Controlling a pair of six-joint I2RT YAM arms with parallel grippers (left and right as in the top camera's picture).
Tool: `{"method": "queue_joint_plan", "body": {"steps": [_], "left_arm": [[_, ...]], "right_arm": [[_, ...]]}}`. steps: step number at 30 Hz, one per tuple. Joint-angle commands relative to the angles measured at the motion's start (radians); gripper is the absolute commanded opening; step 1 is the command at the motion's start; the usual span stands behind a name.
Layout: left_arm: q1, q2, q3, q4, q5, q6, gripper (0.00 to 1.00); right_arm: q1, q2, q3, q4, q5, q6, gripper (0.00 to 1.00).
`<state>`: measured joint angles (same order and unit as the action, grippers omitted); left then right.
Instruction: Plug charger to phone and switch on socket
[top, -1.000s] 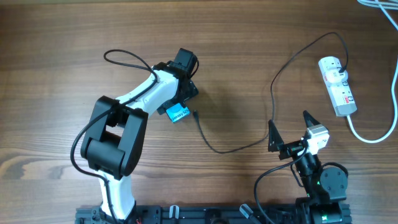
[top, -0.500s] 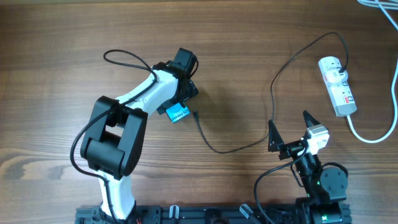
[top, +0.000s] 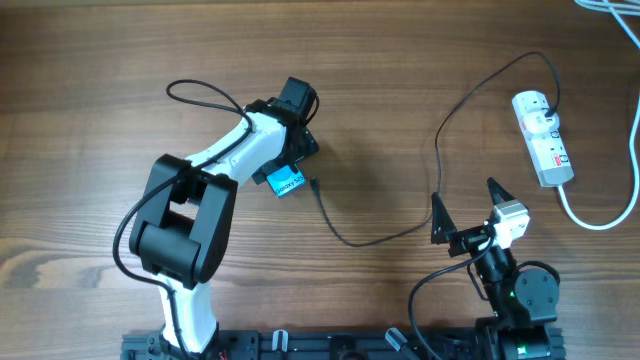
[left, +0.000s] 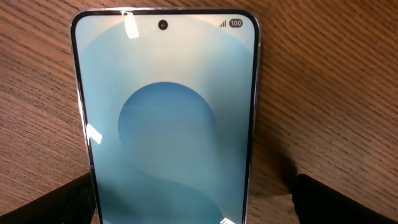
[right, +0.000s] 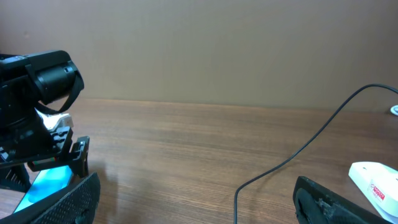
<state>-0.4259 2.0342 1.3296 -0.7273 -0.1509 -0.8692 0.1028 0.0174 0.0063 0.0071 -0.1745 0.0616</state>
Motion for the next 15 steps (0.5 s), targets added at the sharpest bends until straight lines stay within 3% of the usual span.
{"method": "queue_joint_plan", "body": {"steps": [1, 15], "left_arm": [[-0.002, 0.096, -0.053, 0.04, 0.161, 0.002, 1.0], [-0.002, 0.096, -0.053, 0.04, 0.153, 0.002, 1.0]], "right_arm": [[-0.005, -0.006, -0.001, 0.003, 0.017, -0.009, 1.0], [-0.005, -0.006, -0.001, 0.003, 0.017, -0.009, 1.0]]}}
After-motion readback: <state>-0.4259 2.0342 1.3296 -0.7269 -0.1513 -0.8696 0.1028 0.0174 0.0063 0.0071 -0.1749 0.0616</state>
